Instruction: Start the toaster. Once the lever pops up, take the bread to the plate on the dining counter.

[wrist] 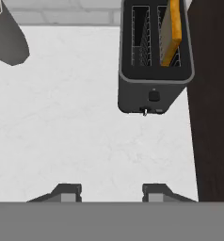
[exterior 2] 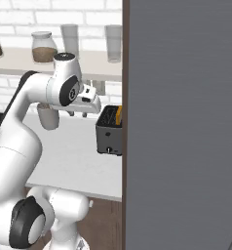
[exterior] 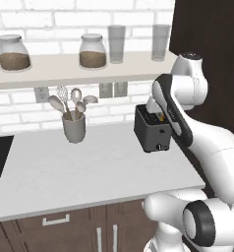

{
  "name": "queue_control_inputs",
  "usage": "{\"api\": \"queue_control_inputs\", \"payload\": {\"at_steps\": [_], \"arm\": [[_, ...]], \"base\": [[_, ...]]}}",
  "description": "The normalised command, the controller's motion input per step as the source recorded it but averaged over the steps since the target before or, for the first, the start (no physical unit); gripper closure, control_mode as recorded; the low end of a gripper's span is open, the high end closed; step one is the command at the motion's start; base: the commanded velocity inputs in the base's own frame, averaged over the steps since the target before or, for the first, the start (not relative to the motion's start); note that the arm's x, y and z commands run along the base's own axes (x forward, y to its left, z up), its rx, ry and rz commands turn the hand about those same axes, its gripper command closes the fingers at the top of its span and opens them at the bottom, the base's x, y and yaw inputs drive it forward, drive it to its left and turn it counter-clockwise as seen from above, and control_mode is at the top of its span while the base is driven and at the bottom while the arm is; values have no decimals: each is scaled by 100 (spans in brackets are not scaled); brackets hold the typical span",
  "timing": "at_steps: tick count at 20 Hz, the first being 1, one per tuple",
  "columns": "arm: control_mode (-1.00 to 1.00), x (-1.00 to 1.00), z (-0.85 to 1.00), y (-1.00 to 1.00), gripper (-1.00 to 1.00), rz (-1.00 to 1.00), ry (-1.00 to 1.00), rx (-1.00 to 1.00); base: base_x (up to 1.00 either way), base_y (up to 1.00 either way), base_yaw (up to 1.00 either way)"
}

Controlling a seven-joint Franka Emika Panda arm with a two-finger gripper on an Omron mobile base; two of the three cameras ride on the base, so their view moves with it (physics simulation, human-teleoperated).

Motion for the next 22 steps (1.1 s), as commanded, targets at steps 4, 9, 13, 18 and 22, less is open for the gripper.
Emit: {"api": "queue_control_inputs", "payload": {"at_steps": [4,9,13,18,22], "arm": [[-100,2,-11,0,-100,0,0,0],[-100,4,-34,0,-100,0,0,0],[-100,14,-39,-2,-100,0,2,0],[-100,12,-32,-6,-100,0,0,0],[-100,16,-38,-11,-100,0,1,0]], "base": [[0,0,0],[0,0,0],[0,0,0],[0,0,0],[0,0,0]]}}
